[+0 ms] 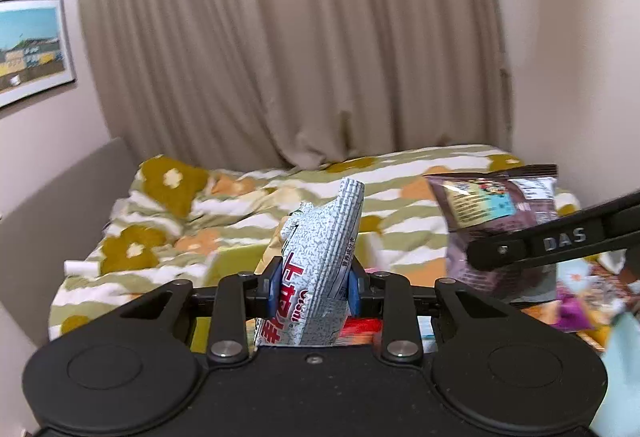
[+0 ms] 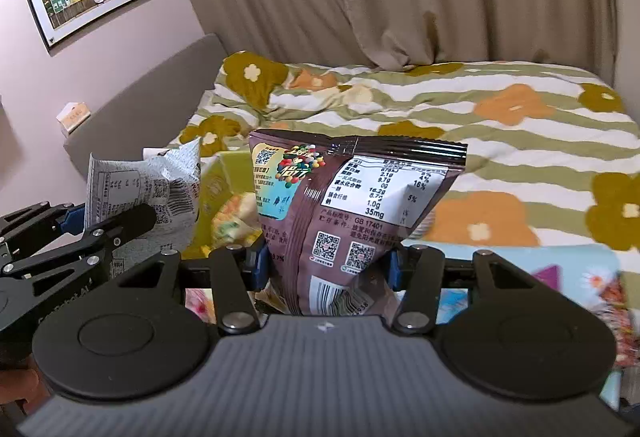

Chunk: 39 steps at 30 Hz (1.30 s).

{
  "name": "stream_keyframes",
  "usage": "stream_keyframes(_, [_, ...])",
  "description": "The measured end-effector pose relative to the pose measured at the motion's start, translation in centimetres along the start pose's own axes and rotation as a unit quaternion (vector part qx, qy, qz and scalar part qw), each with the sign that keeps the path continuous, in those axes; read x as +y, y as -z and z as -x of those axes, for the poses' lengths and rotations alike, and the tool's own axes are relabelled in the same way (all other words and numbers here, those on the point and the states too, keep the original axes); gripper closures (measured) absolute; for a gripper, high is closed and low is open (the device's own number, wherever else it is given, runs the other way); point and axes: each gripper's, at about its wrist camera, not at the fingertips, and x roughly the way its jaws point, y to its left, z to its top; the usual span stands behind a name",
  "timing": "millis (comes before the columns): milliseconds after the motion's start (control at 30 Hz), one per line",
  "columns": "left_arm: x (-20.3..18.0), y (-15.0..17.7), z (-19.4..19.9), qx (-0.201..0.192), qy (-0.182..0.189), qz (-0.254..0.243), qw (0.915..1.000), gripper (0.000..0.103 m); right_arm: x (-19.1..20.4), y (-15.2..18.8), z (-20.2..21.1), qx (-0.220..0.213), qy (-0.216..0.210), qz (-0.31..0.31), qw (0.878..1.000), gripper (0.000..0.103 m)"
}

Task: Organize snacks
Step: 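Carry both bags into the yellow-green box and open both grippers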

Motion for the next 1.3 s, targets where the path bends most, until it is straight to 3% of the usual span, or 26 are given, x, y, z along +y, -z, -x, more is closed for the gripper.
stream_keyframes(267, [6.7,1.3,-6.2,0.057,0.008,0.011,0.9983,0.068,5.1,-2.1,-7.2,0.020,0.016,-0.010,1.000,0.036])
stream_keyframes(333, [7.6,1.9,-7.9,0.072,0.018,0.012,0.9972,0.062,5.7,-2.2,-8.9,0.025,0.026,-0.016,0.999,0.036])
stream_keyframes(367, [8.0,2.2,-8.6,0.079,0.022,0.012,0.9966,0.055,5.9,-2.3,-9.5,0.028,0.031,-0.020,0.999,0.036])
stream_keyframes(433, [8.3,2.9,-9.5,0.086,0.020,0.012,0.9960,0.005,6.3,-2.2,-10.7,0.034,0.043,-0.028,0.998,0.036])
stream_keyframes(467, [8.4,3.2,-9.6,0.081,0.024,0.011,0.9964,0.000,6.4,-2.0,-11.3,0.037,0.049,-0.033,0.998,0.036])
stream_keyframes(733, [9.6,3.8,-9.9,0.085,0.071,-0.007,0.9938,0.000,7.2,-1.3,-12.9,0.054,0.080,-0.051,0.994,0.036])
stream_keyframes(1167, [11.4,3.3,-10.5,0.085,0.078,-0.007,0.9933,0.000,9.0,-2.5,-16.2,0.074,0.075,-0.034,0.994,0.033])
stream_keyframes(1200, [11.4,3.3,-10.5,0.086,0.078,-0.007,0.9932,0.000,9.0,-2.5,-16.6,0.078,0.073,-0.030,0.994,0.031])
stream_keyframes(1267, [11.6,3.4,-10.8,0.088,0.080,-0.007,0.9929,0.000,9.2,-2.5,-17.4,0.086,0.061,-0.028,0.994,0.003])
stream_keyframes(1300, [11.6,3.5,-10.8,0.089,0.081,-0.007,0.9927,0.000,9.2,-2.4,-17.8,0.088,0.055,-0.028,0.994,0.000])
